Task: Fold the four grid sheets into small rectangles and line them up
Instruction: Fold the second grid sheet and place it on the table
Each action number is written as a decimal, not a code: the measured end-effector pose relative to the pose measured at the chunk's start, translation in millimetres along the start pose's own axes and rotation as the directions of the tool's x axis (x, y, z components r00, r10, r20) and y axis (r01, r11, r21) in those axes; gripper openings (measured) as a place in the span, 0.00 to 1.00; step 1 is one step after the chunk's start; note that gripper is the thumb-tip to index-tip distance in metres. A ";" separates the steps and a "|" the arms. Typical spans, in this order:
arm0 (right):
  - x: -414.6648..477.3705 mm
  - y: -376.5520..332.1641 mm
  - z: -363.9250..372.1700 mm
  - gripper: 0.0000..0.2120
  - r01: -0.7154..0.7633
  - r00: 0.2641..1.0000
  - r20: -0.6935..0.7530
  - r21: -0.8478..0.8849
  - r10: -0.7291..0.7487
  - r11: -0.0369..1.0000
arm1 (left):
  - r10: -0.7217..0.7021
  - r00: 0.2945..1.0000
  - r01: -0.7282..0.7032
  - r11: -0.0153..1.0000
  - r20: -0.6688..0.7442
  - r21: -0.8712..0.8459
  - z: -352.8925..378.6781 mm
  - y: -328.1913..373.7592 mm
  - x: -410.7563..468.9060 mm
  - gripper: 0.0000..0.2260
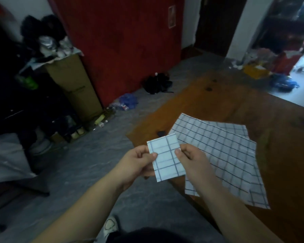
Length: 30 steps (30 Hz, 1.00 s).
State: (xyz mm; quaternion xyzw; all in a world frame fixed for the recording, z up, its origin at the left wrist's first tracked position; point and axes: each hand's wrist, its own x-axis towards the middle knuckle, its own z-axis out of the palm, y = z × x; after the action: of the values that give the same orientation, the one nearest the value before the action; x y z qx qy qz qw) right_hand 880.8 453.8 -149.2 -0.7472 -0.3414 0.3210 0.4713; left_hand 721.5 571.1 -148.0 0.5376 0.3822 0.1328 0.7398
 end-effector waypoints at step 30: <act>341.6 -240.4 492.5 0.03 -0.028 0.951 0.308 -0.017 0.032 0.999 | 0.087 0.839 -0.151 0.986 -0.537 -0.076 -552.0 140.9 135.1 0.07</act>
State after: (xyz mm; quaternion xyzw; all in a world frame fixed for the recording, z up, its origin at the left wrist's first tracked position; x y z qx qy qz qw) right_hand 627.7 1047.9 -153.4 -0.6959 -0.4015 0.4388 0.4025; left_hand 451.6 1090.7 -150.3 0.4589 0.5297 0.3440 0.6249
